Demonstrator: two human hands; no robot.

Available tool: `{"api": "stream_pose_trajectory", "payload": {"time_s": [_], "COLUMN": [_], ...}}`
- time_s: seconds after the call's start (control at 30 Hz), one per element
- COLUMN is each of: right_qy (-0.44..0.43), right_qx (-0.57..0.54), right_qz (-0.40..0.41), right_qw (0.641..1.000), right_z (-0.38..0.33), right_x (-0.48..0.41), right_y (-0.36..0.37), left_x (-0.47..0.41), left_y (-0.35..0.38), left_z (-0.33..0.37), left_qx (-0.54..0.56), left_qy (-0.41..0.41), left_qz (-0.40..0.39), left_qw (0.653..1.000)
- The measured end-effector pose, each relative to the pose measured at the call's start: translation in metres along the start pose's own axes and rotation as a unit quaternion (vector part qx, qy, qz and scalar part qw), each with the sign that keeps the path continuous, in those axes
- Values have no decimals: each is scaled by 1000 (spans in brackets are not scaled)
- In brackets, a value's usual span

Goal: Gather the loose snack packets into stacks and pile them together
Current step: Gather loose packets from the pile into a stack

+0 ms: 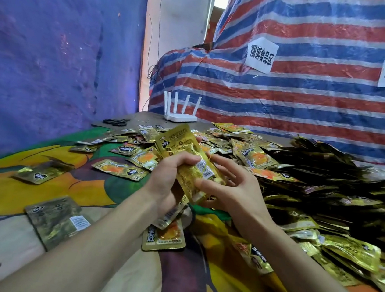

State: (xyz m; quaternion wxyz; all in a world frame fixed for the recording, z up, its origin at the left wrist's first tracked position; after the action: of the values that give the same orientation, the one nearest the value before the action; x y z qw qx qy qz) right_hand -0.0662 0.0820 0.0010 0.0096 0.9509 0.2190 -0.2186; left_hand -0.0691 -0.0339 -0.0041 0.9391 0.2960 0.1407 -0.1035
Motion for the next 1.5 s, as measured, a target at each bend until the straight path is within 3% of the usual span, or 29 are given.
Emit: {"api": "stream_pose_trajectory", "payload": {"time_s": [0.13,0.4,0.5,0.77,1.1,1.3,1.5], "right_qy": [29,61,88,63,-26,9,3], "right_qx": [-77,-91,-143,-215,-98,-80,85], "right_qz": [-25,-92,-104,2,114,79,40], "right_qw": [996,990,980,975,988,994,996], "right_z": [3,1,6,17,4,-1,-28], "right_x": [-3,-2,-1,5,10,4,0], "right_y": [2,8,15,24,2,1,-20], "left_x": [2,6,5,12,8,4,3], "left_y": [6,11,7,-14,-3,-1,7], "left_z": [8,7,7,-3,-3,-5,-13], "left_qx": [2,-12,14,-50,-30,9,-16], "left_qy": [3,-20,-1,8,18,2,-32], "left_qz": [-34,-61,-20,148,99,57,-6], "left_qw": [999,998,1000,988,994,998,999]}}
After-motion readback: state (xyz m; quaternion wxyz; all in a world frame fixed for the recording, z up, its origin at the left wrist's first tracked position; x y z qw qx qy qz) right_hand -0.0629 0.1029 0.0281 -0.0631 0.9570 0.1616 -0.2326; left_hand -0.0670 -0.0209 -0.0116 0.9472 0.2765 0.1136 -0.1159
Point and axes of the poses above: each hand's wrist, its own x-axis away from the middle knuckle, its own y-axis out of the palm, z = x × y, the point moved 9 cm from there along -x, towards the middle knuckle, and after that the axes turned 4 degrees about -z, right-handed, at the moved point
